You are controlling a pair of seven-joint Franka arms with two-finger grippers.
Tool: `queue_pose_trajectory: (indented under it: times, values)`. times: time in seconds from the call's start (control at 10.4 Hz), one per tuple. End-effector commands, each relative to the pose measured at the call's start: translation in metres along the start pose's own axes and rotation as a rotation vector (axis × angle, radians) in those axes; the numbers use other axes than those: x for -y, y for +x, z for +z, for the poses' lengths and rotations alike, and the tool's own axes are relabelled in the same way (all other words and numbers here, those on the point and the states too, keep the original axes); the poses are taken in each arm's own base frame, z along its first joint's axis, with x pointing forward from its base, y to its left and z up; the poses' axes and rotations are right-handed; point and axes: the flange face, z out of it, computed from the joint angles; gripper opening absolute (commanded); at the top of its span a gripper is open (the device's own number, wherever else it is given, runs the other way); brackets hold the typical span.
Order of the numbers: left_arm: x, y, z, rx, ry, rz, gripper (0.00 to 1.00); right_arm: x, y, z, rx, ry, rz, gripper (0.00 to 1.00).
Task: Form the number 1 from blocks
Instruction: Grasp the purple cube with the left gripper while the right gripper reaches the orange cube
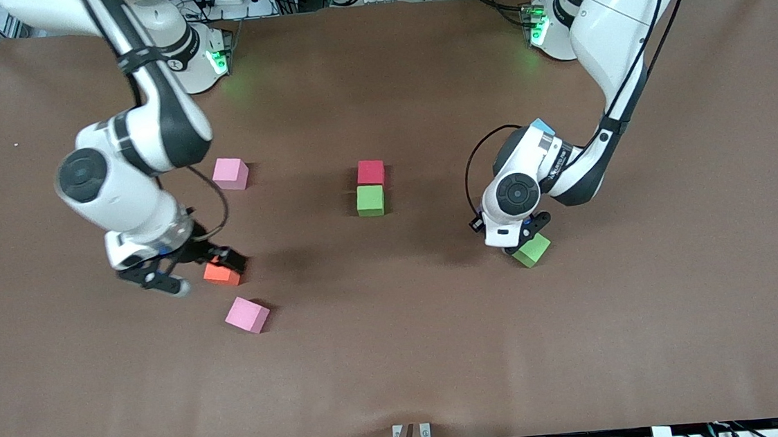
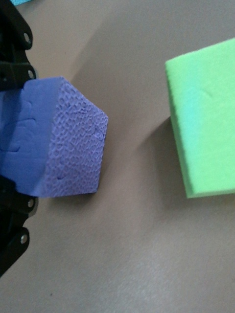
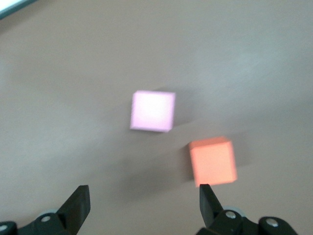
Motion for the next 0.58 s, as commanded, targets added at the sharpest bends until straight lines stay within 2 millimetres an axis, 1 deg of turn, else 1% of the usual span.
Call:
queue_pose_trajectory:
  times: [0.0, 0.1, 0.19, 0.29, 0.38, 0.48]
  values:
    - [-0.006, -0.029, -0.029, -0.057, 0.006, 0.054, 0.00, -0.041, 0.028, 0.005, -0.022, -0.055, -0.046, 1.00]
    - [-0.013, -0.053, -0.043, -0.069, -0.002, 0.096, 0.00, -0.045, 0.032, 0.017, -0.019, -0.088, -0.068, 1.00]
    - [-0.020, -0.081, -0.056, -0.071, -0.024, 0.138, 0.00, -0.047, 0.032, 0.029, -0.012, -0.116, -0.115, 1.00]
    - [-0.028, -0.114, -0.069, -0.064, -0.042, 0.187, 0.00, -0.044, 0.029, 0.041, -0.001, -0.132, -0.190, 1.00]
    - [-0.037, -0.150, -0.075, -0.052, -0.057, 0.243, 0.00, -0.042, 0.027, 0.056, 0.016, -0.140, -0.197, 1.00]
    - [-0.045, -0.187, -0.080, -0.044, -0.073, 0.305, 0.00, -0.036, 0.019, 0.076, 0.041, -0.146, -0.209, 1.00]
